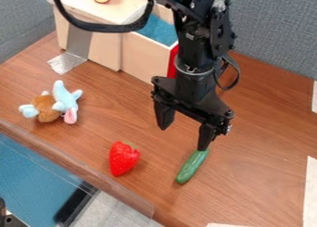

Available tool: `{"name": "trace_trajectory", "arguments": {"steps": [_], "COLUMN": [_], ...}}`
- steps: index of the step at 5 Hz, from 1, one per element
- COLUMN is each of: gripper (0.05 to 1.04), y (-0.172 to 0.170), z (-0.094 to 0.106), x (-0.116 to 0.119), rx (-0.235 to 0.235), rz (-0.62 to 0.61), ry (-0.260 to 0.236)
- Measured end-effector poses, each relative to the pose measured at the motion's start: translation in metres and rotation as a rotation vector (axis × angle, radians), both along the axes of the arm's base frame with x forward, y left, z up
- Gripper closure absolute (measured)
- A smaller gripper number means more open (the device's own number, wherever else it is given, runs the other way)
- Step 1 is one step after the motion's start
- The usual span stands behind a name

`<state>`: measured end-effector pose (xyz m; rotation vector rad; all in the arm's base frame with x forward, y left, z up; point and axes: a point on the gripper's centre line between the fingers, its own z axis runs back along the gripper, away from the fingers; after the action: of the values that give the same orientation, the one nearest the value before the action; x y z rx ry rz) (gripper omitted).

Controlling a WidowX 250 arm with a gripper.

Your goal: Close the drawer

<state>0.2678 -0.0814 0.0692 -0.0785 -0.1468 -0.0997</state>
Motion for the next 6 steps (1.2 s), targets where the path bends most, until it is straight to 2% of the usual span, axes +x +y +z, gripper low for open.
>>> {"name": "trace_trajectory", "arguments": {"steps": [1, 2, 3, 6], "gripper": [0.083, 0.083, 0.083, 0.083], "y": [0.000, -0.007, -0.009, 0.015], "z": [-0.008, -0.015, -0.016, -0.019], "x": [-0.002, 0.021, 0.055, 0.147], "rx": [0.007, 0.001, 0.016, 0.148], "rz": [-0.003, -0.064, -0.097, -0.127], "ry": [0.033, 0.060, 0.052, 0.009]}}
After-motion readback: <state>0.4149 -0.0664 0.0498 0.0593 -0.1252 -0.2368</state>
